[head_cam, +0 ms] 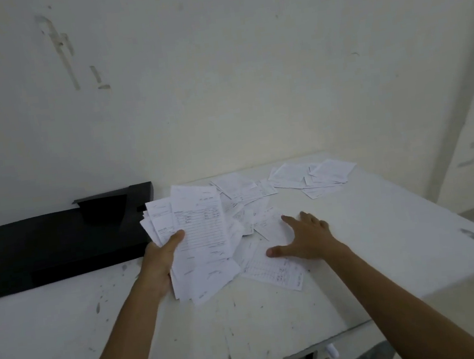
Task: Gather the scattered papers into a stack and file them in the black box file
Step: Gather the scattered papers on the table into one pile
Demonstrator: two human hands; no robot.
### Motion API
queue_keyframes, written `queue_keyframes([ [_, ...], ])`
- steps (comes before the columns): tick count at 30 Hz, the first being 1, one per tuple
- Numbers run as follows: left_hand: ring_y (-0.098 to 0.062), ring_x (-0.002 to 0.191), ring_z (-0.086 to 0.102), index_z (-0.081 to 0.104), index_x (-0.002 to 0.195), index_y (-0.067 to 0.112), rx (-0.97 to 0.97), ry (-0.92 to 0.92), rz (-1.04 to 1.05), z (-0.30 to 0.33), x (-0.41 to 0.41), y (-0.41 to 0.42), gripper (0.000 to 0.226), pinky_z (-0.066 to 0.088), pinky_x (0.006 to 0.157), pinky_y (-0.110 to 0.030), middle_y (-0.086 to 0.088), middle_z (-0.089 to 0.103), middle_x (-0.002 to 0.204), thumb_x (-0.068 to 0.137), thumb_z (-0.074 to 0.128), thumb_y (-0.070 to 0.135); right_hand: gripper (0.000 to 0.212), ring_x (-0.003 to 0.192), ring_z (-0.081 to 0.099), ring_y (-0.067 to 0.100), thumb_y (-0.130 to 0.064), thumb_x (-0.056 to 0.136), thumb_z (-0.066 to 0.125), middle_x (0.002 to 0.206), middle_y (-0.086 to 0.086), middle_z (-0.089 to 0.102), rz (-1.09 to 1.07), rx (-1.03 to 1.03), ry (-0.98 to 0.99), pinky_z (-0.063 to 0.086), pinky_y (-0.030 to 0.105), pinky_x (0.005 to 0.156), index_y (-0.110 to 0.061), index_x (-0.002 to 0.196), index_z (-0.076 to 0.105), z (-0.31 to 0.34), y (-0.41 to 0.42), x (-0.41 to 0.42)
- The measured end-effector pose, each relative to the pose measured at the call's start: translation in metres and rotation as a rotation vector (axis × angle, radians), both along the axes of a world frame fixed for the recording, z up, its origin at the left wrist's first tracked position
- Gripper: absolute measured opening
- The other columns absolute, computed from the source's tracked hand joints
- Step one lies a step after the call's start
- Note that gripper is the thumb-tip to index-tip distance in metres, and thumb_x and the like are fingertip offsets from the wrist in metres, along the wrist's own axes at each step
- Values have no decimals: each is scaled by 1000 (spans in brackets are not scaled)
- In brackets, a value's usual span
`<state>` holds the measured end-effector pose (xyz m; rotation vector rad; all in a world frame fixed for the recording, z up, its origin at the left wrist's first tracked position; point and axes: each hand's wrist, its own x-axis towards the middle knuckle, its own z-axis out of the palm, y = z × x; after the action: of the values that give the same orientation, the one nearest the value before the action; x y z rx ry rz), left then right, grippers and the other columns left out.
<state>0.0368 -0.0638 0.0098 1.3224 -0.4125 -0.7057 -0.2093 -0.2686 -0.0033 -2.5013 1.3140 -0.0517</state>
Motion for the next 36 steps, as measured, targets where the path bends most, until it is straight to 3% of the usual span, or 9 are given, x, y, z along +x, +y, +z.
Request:
queue_keyframes([
  [3, -29, 102, 68, 63, 128, 11, 60, -21, 22, -7, 6, 5, 38, 55, 87, -41, -12, 70, 120, 90, 70, 19, 127, 145, 30, 37, -93, 59, 58, 158, 15, 32, -55, -86, 7, 25, 53, 115, -25, 158, 18, 0, -4, 6],
  [6, -28, 99, 68, 64, 126, 11, 64, -23, 26, -8, 5, 8, 36, 55, 79, -36, -10, 71, 115, 91, 68, 18, 107, 131, 41, 36, -87, 66, 61, 142, 15, 47, -110, -123, -20, 33, 49, 105, -17, 144, 39, 5, -9, 12],
  [8, -27, 98, 69, 64, 125, 11, 58, -27, 32, -7, 5, 9, 34, 55, 78, -36, -9, 71, 112, 92, 68, 17, 93, 126, 45, 34, -82, 70, 63, 135, 14, 50, -146, -91, -47, 35, 46, 102, -15, 132, 47, 6, -14, 14],
  [18, -30, 103, 68, 64, 125, 12, 84, -60, 29, -6, 11, 3, 35, 53, 94, -47, -10, 71, 115, 91, 69, 19, 53, 115, 57, 30, -59, 84, 68, 121, 7, 61, -269, -45, -241, 37, 39, 97, -23, 123, 60, -1, -26, 23],
  [22, -30, 105, 68, 63, 126, 15, 101, -73, 13, -6, 11, -1, 38, 52, 97, -52, -10, 71, 118, 90, 70, 22, 49, 100, 62, 25, -48, 84, 74, 105, -3, 62, -293, 88, -471, 42, 37, 92, -23, 122, 55, -1, -36, 14],
  [25, -30, 105, 68, 62, 128, 15, 84, -67, 3, -5, 8, -4, 38, 53, 95, -50, -9, 71, 118, 90, 70, 20, 55, 109, 64, 26, -42, 83, 78, 118, -3, 62, -278, 240, -731, 51, 44, 98, -20, 129, 57, 0, -46, 6],
  [29, -28, 105, 69, 60, 131, 19, 39, -59, -27, -4, 2, -10, 45, 56, 89, -45, -7, 71, 121, 88, 72, 22, 37, 92, 72, 24, -36, 88, 75, 112, 10, 73, -226, 413, -1014, 60, 36, 77, -14, 114, 62, 5, -43, -1],
  [32, -28, 105, 70, 64, 127, 22, 0, -27, -40, 0, -3, -15, 40, 55, 92, -49, -7, 72, 119, 88, 72, 21, 34, 97, 73, 27, -36, 91, 72, 109, 8, 75, -152, 464, -1147, 61, 37, 79, -12, 114, 61, 13, -33, 0],
  [36, -34, 107, 69, 68, 119, 20, -42, 62, -101, 11, -16, -23, 32, 52, 96, -55, -11, 74, 115, 88, 72, 20, 37, 88, 75, 23, -35, 92, 71, 108, 10, 75, -74, 503, -1197, 60, 29, 66, -11, 117, 57, 26, -15, 11],
])
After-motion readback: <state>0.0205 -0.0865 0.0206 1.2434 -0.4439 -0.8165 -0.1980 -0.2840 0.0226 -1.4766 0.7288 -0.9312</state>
